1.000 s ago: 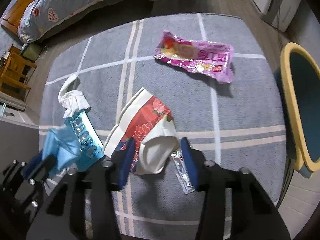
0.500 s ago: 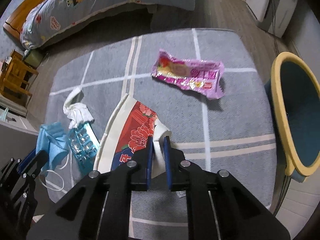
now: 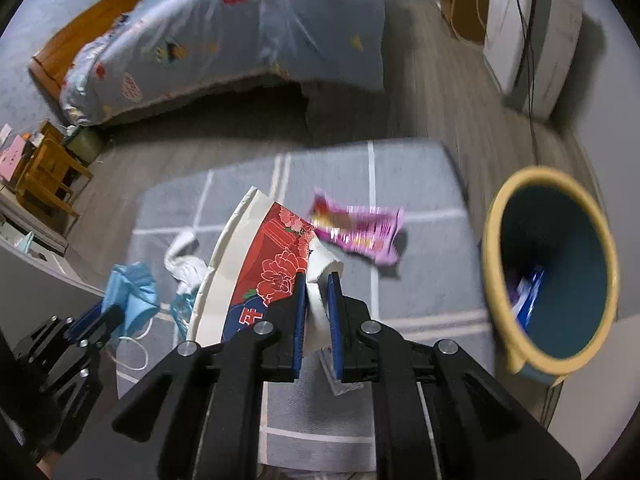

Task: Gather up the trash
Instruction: 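Carry the mask and paper bag over the bin with both tools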

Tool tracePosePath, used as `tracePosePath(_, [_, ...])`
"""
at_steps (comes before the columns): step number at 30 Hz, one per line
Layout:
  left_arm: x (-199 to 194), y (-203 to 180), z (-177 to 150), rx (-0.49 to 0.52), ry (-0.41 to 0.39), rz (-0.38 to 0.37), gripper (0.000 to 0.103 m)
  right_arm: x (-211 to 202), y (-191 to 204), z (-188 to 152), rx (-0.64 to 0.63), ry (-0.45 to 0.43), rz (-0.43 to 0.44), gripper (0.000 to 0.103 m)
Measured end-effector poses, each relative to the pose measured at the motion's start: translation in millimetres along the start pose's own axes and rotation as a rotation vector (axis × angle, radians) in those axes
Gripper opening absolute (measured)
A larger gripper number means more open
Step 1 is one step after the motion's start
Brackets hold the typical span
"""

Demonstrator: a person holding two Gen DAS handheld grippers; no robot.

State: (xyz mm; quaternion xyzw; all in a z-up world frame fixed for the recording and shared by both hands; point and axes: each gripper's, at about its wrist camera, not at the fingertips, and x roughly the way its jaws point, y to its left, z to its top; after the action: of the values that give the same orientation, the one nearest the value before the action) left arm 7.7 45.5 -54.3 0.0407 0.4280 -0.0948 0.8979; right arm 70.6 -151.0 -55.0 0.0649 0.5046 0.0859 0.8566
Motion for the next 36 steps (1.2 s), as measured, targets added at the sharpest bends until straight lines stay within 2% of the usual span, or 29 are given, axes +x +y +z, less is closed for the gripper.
tracePosePath(6, [-24.5, -10.5, 17.7, 0.012, -0.074, -0.033, 0.016, -45.7, -13.6, 12.1, -0.005, -0.081, 0.042, 0.010])
tracePosePath(14, [-43.2, -26.5, 41.4, 0.038, -0.129, -0.040, 0.016, -88.8, -61.4, 14.4, -0.033, -0.159, -0.010, 0.010])
tracePosePath(20, [-41.6, -50.1, 52.6, 0.063, -0.123, -0.058, 0.016, -114.5, -116.1, 11.6, 0.021, -0.212, -0.037, 0.010])
tracePosePath(26, [-30.3, -91.9, 62.4, 0.136, -0.096, -0.092, 0.016, -131.7, -172.4, 8.3, 0.098, -0.255, -0.053, 0.010])
tracePosePath(36, [1.4, -172.9, 86.7, 0.215, -0.037, -0.196, 0.016, -126.0, -255.1, -13.9, 0.214, -0.253, -0.077, 0.010])
